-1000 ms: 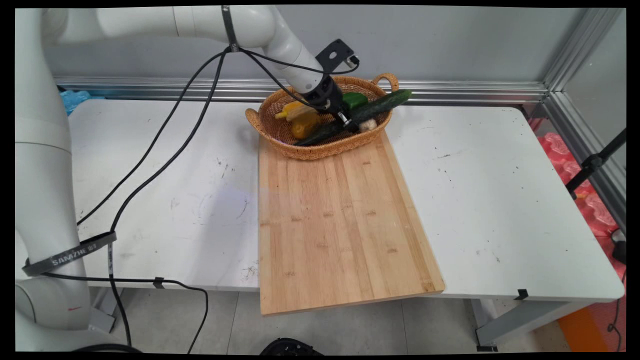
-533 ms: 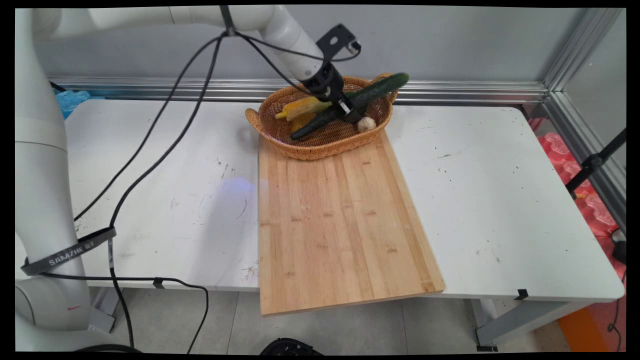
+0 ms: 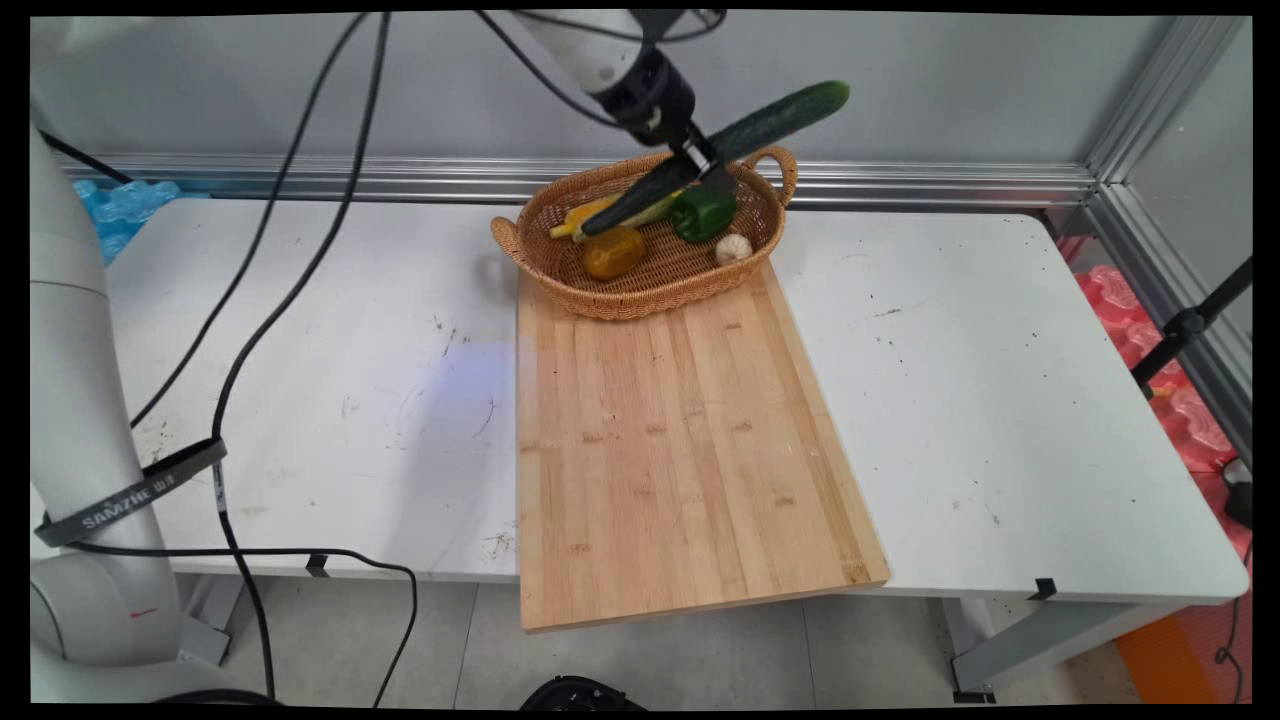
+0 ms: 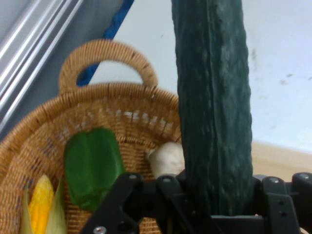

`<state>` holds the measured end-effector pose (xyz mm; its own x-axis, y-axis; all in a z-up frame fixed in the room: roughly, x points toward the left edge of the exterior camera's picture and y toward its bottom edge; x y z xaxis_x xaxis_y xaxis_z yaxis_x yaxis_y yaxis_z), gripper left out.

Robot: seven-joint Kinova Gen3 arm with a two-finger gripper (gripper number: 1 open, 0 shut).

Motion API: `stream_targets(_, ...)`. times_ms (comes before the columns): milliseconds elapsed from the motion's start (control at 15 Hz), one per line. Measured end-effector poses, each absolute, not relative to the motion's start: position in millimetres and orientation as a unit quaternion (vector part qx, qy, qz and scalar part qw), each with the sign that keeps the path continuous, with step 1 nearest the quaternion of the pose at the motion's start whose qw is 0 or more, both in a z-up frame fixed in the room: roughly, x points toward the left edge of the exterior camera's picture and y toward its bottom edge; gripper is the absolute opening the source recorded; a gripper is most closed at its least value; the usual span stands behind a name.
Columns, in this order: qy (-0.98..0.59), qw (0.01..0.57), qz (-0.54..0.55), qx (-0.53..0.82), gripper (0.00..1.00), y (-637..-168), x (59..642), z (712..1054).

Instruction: Place the picked object on the cutting board

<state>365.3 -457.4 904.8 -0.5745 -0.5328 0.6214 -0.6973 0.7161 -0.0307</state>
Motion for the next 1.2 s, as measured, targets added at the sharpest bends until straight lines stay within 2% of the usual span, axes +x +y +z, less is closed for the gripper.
stream_targets(400,-0.888,0.305,0.123,0.322,0.0,-418.4,357.9,948.0)
stream_targets(800,-0.895,0.301,0.082,0.32,0.0,-359.2,331.0,958.7)
stream_targets(1200,-0.895,0.282,0.048,0.343,0.0,-300.1,304.9,948.7)
